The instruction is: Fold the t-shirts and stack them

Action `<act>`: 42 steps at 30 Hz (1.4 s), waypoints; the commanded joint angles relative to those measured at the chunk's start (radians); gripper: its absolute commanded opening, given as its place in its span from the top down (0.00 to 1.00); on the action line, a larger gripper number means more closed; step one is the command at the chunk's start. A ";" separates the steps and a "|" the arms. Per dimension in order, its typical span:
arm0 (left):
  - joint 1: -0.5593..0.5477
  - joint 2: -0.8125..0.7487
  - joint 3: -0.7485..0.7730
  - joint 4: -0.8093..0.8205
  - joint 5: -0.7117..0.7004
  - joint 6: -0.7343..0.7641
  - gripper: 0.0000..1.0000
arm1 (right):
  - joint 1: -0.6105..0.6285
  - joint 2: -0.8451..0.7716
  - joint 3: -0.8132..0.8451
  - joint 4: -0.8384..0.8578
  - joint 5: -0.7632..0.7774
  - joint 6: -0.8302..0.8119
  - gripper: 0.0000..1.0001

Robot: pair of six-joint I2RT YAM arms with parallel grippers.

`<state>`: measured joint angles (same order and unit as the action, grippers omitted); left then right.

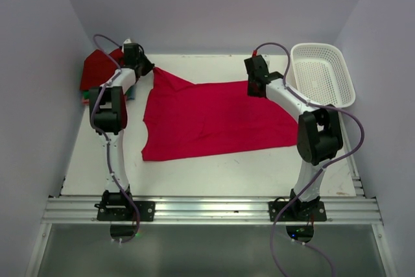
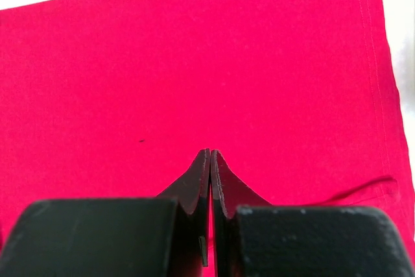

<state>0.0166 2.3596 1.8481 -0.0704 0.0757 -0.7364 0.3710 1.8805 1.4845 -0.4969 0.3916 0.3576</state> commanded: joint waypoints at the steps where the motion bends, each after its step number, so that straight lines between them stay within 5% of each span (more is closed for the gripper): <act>1: 0.016 0.032 0.043 0.011 0.003 0.011 0.97 | -0.015 0.008 0.039 0.031 -0.023 -0.003 1.00; 4: 0.016 0.052 0.063 -0.008 0.007 0.011 0.97 | -0.021 0.009 0.039 0.031 -0.036 -0.002 1.00; 10: 0.025 0.078 0.082 -0.052 -0.004 -0.006 0.58 | -0.030 0.008 0.030 0.032 -0.043 0.003 1.00; 19: 0.028 0.052 0.017 0.054 0.016 -0.041 0.35 | -0.035 0.009 0.023 0.035 -0.056 -0.002 1.00; 30: 0.028 0.251 0.273 -0.063 0.055 -0.096 0.35 | -0.035 0.032 0.043 0.032 -0.057 -0.014 1.00; 36: 0.028 0.262 0.235 -0.039 0.081 -0.112 0.56 | -0.052 0.055 0.048 0.031 -0.059 -0.011 1.00; 42: 0.029 0.211 0.160 -0.029 0.081 -0.103 0.58 | -0.069 0.057 0.043 0.032 -0.074 -0.002 1.00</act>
<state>0.0353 2.5813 2.0663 -0.0391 0.1497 -0.8463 0.3141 1.9388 1.4929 -0.4892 0.3286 0.3553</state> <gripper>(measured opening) 0.418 0.010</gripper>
